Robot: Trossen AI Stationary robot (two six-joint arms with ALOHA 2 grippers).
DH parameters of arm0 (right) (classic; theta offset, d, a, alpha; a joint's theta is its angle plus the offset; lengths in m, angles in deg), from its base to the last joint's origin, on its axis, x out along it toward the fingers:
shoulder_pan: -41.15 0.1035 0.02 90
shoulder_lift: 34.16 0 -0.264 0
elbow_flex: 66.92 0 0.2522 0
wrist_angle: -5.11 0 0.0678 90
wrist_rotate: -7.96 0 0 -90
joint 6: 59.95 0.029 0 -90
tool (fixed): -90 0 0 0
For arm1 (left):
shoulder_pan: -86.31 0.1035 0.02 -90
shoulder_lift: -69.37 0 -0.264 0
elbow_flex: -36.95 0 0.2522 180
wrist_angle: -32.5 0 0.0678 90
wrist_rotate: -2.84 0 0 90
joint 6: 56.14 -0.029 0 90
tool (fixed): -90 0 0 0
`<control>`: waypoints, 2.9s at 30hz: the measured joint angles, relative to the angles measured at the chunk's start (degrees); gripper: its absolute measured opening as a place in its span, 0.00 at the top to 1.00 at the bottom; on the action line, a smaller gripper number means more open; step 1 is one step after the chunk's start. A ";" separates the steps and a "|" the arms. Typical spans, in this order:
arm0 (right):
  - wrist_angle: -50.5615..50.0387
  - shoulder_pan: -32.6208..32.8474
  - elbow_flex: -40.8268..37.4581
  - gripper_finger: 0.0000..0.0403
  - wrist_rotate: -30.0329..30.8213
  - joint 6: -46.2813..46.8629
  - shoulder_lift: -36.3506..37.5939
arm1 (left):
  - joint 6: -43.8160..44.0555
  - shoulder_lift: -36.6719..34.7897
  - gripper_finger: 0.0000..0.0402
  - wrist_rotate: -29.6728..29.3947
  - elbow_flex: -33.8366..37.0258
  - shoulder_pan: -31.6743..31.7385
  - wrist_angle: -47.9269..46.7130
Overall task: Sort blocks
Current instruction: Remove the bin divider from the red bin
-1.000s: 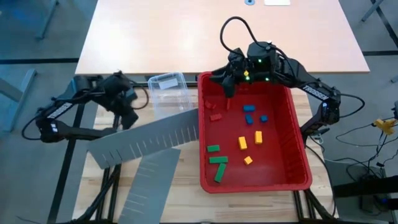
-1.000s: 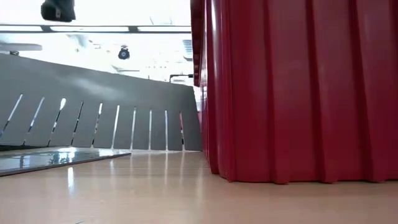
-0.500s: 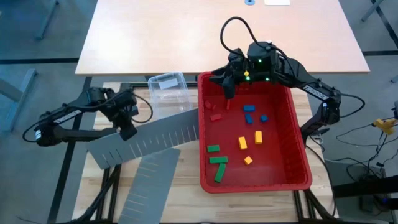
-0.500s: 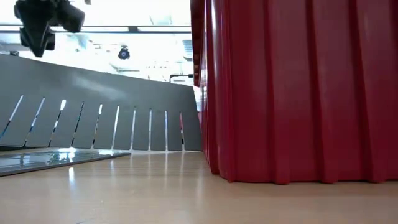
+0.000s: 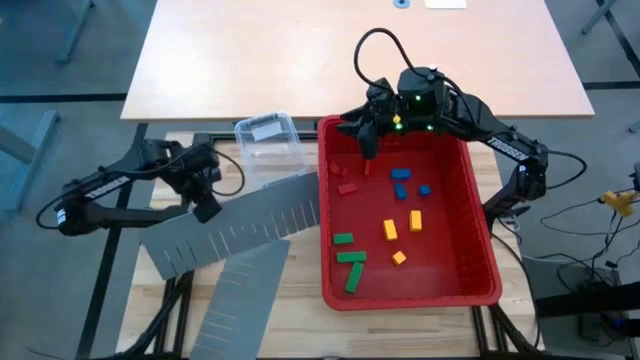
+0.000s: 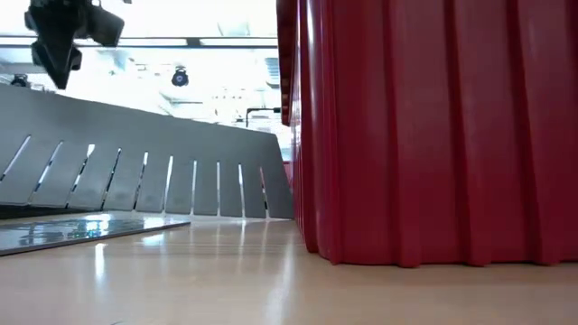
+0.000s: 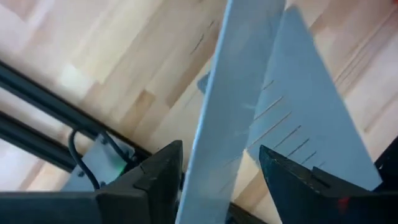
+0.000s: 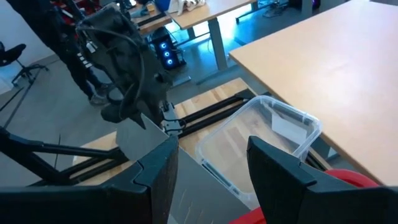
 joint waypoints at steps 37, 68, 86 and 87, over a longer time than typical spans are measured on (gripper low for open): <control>0.05 -0.37 -0.02 0.58 0.11 0.13 0.00 | 0.75 -0.16 0.96 11.54 13.87 -0.02 0.04; 2.76 -0.37 -4.79 0.58 0.13 0.70 -0.74 | 16.29 0.01 1.00 21.18 -12.24 -0.75 11.15; 3.82 -0.37 -4.83 0.58 -0.10 2.25 -1.49 | 12.80 6.28 1.00 30.96 -5.39 -9.16 16.58; 4.15 -0.37 -4.83 0.58 -0.09 2.31 -1.49 | 12.37 6.16 1.00 30.97 -5.36 -9.18 16.58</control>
